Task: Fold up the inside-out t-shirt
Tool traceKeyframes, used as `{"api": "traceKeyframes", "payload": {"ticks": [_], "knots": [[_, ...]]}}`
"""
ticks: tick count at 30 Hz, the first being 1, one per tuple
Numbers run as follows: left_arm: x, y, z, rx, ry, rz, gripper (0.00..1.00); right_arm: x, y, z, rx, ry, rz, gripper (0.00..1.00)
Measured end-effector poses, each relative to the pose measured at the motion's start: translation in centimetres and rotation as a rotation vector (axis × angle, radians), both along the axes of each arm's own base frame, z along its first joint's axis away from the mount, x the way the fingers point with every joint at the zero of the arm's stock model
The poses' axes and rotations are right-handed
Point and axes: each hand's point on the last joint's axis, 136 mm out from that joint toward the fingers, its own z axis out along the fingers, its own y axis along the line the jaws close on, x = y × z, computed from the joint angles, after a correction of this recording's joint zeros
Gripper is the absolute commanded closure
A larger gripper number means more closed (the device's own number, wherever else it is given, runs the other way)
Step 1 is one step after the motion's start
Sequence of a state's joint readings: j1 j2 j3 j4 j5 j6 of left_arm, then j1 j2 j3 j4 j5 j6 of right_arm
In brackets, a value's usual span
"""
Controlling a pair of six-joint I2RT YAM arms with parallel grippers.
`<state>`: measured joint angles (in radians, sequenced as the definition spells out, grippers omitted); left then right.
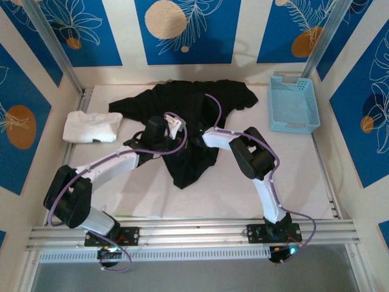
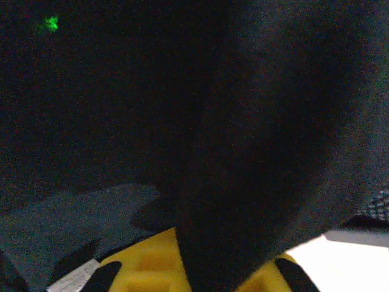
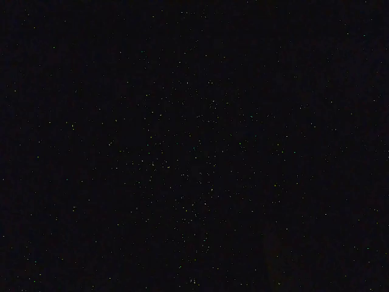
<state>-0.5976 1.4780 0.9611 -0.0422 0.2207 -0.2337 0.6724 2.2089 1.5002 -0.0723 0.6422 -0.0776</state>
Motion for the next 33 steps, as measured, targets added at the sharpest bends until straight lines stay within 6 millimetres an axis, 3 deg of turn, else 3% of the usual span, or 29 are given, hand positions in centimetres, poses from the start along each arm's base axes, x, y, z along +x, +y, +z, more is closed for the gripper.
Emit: {"api": "traceKeyframes", "payload": {"ticks": [4,10,13,16,24,28,33], "knots": [[-0.5,0.4,2.3,-0.030,-0.034,0.005,1.00,-0.1,-0.1,0.0,0.003,0.002,-0.004,0.40],[-2.4,0.1,11.8,-0.206,-0.163,-0.046,1.00,-0.5,0.1,-0.1,0.002,0.006,0.005,0.35],[-2.9,-0.6,16.6,-0.291,-0.223,-0.093,1.00,-0.8,0.5,0.0,-0.006,0.011,0.015,0.22],[-3.5,-1.2,19.8,-0.352,-0.249,-0.138,1.00,-0.8,1.1,0.8,-0.018,0.028,0.023,0.16],[-5.1,-2.4,25.2,-0.440,-0.285,-0.240,1.00,1.1,3.3,2.1,-0.036,0.063,0.017,0.12],[-5.8,-3.2,27.6,-0.470,-0.309,-0.290,1.00,1.3,3.1,1.2,-0.075,0.109,-0.009,0.11],[-6.7,-4.0,28.9,-0.486,-0.305,-0.342,1.00,1.4,2.6,0.7,-0.110,0.148,-0.044,0.09]]}}
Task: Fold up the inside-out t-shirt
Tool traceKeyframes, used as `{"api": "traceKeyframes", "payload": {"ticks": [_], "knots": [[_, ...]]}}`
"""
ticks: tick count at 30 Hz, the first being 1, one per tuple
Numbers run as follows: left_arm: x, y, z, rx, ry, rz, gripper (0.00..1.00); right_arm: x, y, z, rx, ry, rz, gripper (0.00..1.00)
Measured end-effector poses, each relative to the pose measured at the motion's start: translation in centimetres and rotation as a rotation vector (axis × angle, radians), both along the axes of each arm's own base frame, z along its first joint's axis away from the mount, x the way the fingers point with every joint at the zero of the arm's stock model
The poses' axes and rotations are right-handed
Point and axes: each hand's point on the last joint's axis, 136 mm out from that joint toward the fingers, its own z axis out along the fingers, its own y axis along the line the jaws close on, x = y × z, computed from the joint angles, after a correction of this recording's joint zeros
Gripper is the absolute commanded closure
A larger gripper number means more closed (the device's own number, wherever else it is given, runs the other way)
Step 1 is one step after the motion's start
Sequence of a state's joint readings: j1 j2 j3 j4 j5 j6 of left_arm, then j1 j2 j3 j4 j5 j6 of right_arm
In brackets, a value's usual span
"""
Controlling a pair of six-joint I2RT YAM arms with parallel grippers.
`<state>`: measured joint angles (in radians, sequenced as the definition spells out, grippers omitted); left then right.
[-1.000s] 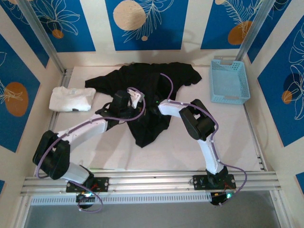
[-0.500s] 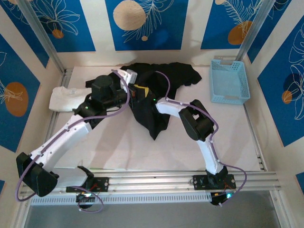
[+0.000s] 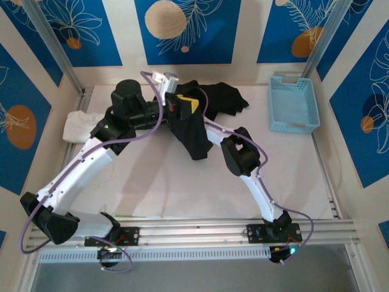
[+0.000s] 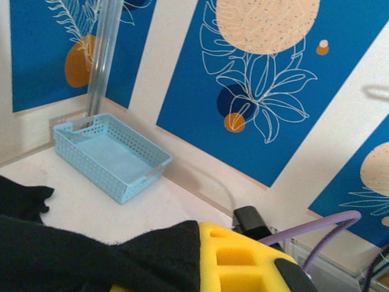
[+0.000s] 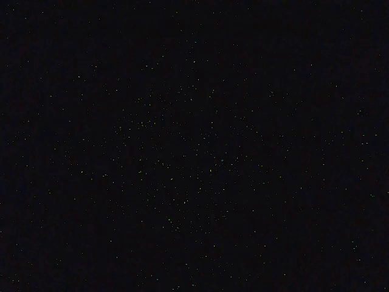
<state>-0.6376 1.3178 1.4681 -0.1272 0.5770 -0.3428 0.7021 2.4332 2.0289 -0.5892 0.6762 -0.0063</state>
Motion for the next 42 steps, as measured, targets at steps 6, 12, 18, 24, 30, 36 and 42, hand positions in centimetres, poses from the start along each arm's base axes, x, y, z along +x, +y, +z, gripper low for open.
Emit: {"api": "traceKeyframes", "payload": {"ticks": [6,12,18,24,30,36,42], "knots": [[-1.4,-0.2,0.4,-0.007,0.005,-0.050,1.00,0.2,-1.7,0.2,-0.052,0.024,-0.039,0.06],[-3.1,0.9,2.8,-0.048,-0.027,-0.066,1.00,0.6,-3.2,0.2,-0.083,0.060,-0.073,0.05],[-5.4,3.2,5.7,-0.084,-0.103,-0.029,1.00,-0.1,-4.6,-0.1,-0.086,0.134,-0.099,0.06],[-4.4,5.1,6.0,-0.064,-0.156,0.119,1.00,-1.2,-5.1,-0.9,-0.063,0.226,-0.091,0.47],[-0.5,6.4,2.7,0.030,-0.161,0.334,1.00,-2.4,-4.9,-1.9,-0.007,0.306,-0.064,0.98],[3.0,8.4,-1.1,0.135,-0.146,0.534,1.00,-5.0,-5.6,-1.4,0.129,0.364,-0.033,1.00],[8.2,12.3,-7.1,0.245,-0.033,0.740,1.00,-8.3,-4.5,2.7,0.355,0.335,0.055,1.00]]}}
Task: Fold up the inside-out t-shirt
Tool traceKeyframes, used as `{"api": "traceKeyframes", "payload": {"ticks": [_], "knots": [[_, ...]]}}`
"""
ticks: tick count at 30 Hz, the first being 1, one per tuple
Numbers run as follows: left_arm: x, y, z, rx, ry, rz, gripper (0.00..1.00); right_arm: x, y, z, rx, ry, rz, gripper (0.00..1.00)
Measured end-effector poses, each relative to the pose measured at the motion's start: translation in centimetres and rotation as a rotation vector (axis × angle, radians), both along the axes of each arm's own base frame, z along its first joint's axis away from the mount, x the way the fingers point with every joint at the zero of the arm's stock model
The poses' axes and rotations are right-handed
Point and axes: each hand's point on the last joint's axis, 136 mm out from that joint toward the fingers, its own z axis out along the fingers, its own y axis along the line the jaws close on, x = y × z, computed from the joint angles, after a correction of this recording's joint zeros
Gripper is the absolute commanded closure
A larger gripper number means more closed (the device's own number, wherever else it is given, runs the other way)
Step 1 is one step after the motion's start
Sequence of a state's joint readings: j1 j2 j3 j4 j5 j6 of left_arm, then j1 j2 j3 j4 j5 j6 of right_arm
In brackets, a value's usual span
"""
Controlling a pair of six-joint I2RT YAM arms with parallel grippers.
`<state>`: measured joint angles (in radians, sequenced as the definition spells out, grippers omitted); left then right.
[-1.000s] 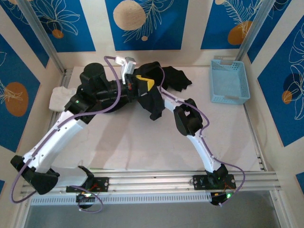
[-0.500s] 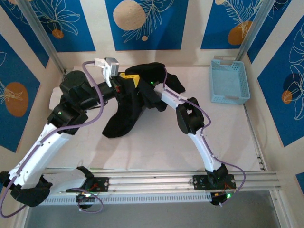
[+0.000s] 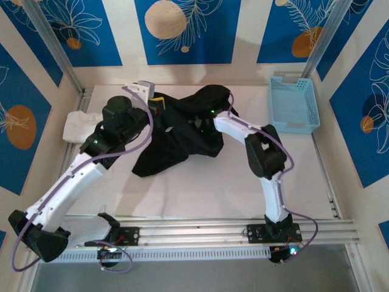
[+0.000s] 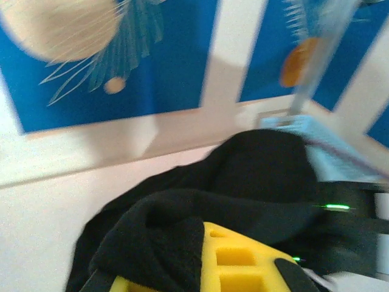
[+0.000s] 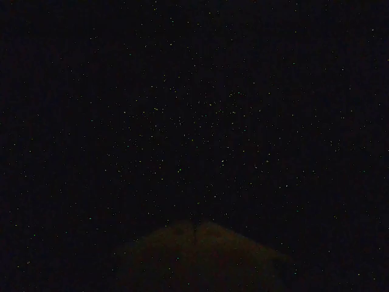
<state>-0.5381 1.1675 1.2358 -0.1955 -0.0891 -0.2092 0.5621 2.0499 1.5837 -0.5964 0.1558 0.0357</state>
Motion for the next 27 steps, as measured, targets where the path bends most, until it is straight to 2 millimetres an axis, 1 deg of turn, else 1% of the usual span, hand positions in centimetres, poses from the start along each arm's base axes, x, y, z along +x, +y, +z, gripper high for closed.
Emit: {"api": "traceKeyframes", "payload": {"ticks": [3,5,7,8,10,12,14,17,19,20,22,24,26,27], "knots": [[2.6,3.0,-3.1,-0.010,0.077,0.111,1.00,-2.1,0.9,3.3,0.161,-0.032,0.036,1.00],[3.8,4.5,-4.6,-0.023,0.112,0.164,1.00,-3.1,1.4,5.2,0.248,-0.050,0.061,1.00],[4.9,5.4,-5.8,-0.038,0.141,0.198,1.00,-3.9,1.8,6.5,0.325,-0.063,0.084,1.00],[5.4,5.7,-6.5,-0.040,0.155,0.207,1.00,-4.2,2.0,6.8,0.350,-0.065,0.094,1.00],[6.0,5.2,-7.7,-0.050,0.181,0.190,1.00,-4.6,2.5,7.1,0.396,-0.053,0.115,1.00],[6.6,4.2,-8.5,-0.070,0.201,0.150,1.00,-4.9,3.2,7.1,0.422,-0.041,0.138,1.00],[7.1,3.1,-9.4,-0.088,0.225,0.108,1.00,-5.0,3.8,6.7,0.430,-0.030,0.152,1.00],[7.7,2.3,-10.3,-0.096,0.250,0.081,1.00,-5.1,5.2,6.1,0.420,-0.019,0.187,1.00],[8.2,2.4,-10.1,-0.094,0.253,0.089,1.00,-5.5,6.0,5.6,0.398,-0.018,0.216,1.00],[8.7,2.6,-9.7,-0.098,0.247,0.097,1.00,-5.9,6.3,5.3,0.384,-0.015,0.231,1.00],[9.6,3.6,-8.7,-0.121,0.235,0.126,1.00,-6.4,6.6,4.8,0.355,-0.015,0.251,1.00],[10.6,5.8,-7.6,-0.173,0.222,0.176,1.00,-6.8,6.6,4.3,0.324,-0.015,0.263,1.00],[11.6,8.9,-6.9,-0.227,0.213,0.243,1.00,-6.9,6.1,3.8,0.283,-0.019,0.263,1.00],[11.9,10.1,-6.8,-0.246,0.211,0.269,1.00,-6.9,5.8,3.5,0.261,-0.020,0.259,1.00]]}}
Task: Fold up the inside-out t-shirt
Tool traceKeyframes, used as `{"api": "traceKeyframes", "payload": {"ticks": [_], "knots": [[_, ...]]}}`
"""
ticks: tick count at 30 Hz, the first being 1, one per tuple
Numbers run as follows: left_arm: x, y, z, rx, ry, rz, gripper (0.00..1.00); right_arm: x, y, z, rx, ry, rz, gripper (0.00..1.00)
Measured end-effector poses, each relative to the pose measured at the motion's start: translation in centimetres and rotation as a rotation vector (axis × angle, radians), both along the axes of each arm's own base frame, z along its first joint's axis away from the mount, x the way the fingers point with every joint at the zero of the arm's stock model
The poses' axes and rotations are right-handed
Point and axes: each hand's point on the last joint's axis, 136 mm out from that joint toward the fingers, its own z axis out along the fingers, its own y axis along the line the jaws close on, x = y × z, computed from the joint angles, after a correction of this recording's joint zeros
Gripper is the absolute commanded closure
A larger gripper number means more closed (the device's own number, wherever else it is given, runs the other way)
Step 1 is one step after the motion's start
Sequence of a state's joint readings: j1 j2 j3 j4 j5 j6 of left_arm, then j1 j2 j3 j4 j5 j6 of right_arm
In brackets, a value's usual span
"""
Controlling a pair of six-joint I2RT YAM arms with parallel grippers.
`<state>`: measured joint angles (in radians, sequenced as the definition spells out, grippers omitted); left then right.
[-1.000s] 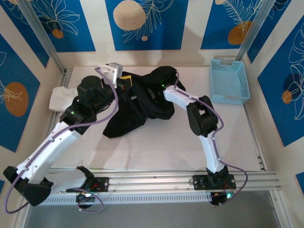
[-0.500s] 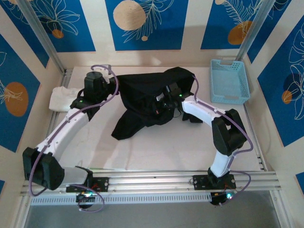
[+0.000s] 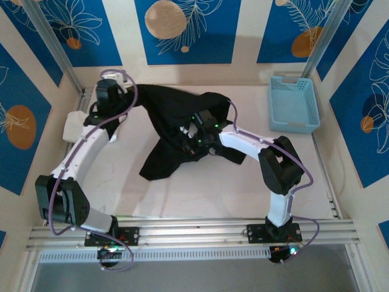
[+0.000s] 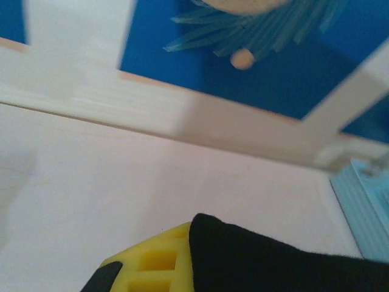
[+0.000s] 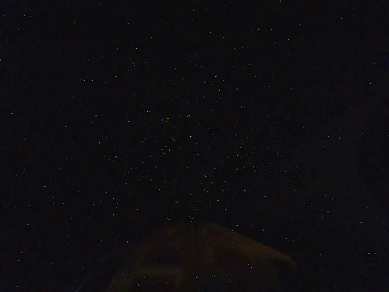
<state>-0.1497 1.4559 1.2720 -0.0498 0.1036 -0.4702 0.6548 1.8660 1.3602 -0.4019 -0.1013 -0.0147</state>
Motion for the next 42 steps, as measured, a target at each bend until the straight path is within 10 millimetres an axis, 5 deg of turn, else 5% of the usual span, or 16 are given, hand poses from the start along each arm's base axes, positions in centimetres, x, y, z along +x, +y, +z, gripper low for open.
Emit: {"api": "traceKeyframes", "payload": {"ticks": [4,14,19,23,31,38,42], "knots": [[0.5,2.9,0.1,-0.052,0.007,0.065,1.00,0.7,-0.4,-1.5,-0.100,-0.032,-0.003,1.00],[2.1,3.4,-2.9,-0.102,0.076,0.081,1.00,-0.9,1.1,-1.6,-0.183,-0.129,0.105,1.00],[2.4,8.4,-5.1,-0.166,0.121,0.194,1.00,-0.2,0.4,-0.9,-0.226,-0.183,0.086,1.00],[1.8,11.1,-6.1,-0.186,0.139,0.254,1.00,1.4,-2.0,-0.9,-0.303,-0.184,-0.026,1.00],[-0.9,10.5,-7.2,-0.175,0.134,0.239,1.00,4.9,-4.2,0.8,-0.337,-0.172,-0.221,1.00],[-0.8,8.6,-9.6,-0.103,0.180,0.184,1.00,2.2,-1.9,0.5,-0.252,-0.150,-0.101,1.00],[-1.2,5.5,-11.7,-0.079,0.215,0.110,1.00,1.1,-1.0,2.7,-0.123,-0.173,-0.069,1.00]]}}
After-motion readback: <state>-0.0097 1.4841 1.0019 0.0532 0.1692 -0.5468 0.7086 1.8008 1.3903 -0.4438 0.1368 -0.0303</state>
